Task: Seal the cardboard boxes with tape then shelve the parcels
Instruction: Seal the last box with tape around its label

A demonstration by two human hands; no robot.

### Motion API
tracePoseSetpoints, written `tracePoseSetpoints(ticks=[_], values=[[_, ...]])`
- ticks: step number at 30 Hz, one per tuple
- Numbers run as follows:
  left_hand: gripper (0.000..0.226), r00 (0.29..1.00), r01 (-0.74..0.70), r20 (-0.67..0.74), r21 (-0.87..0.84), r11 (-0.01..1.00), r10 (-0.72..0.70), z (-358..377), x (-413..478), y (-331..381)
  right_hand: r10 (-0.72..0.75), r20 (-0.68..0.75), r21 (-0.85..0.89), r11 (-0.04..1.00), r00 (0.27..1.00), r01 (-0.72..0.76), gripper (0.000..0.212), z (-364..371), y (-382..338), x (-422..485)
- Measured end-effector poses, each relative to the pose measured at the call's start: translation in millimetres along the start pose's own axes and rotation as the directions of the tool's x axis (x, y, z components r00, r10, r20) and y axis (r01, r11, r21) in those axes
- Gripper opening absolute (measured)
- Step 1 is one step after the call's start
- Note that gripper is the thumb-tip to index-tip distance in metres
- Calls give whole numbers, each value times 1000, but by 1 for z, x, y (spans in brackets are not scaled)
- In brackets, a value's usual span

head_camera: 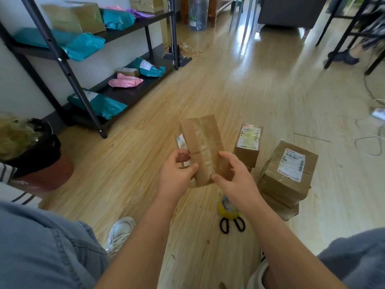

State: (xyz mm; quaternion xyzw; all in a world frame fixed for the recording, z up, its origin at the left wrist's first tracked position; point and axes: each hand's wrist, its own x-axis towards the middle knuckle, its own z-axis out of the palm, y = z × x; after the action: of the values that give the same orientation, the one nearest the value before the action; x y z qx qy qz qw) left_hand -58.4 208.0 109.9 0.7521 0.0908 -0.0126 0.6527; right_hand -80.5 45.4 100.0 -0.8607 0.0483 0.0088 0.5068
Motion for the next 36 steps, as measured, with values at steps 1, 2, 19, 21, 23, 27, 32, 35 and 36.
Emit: tracePoseSetpoints(ticks=[1,2,19,21,23,27,32,35,36], values=[[24,1000,-27,12,36,999,27,3,-1,0,13,30,-1,1000,999,-13,72,0,-1,-1],[24,999,-44,28,69,997,42,5,-3,0,32,50,-14,999,998,-31,81,0,-1,-2],[85,951,303,85,-52,952,-298,-31,13,-13,185,324,705,607,928,-367,68,-5,16,-1],[63,929,305,240,-70,950,-281,-30,9,-14,162,379,751,522,911,-405,71,-5,18,-1],[34,945,240,248,-92,966,-211,-27,8,-15,166,396,719,556,903,-417,69,-5,18,0],[35,969,146,217,-136,980,-115,-22,1,-14,209,348,530,761,914,-375,55,-6,16,0],[51,958,73,287,-170,983,-21,-21,5,-14,235,296,530,767,926,-363,67,-6,20,0],[74,941,59,339,-154,986,-3,-24,9,-15,232,278,528,774,932,-350,61,-8,23,-2],[78,936,57,352,-141,988,-4,-24,9,-14,231,274,524,778,934,-346,59,-8,24,-2]])
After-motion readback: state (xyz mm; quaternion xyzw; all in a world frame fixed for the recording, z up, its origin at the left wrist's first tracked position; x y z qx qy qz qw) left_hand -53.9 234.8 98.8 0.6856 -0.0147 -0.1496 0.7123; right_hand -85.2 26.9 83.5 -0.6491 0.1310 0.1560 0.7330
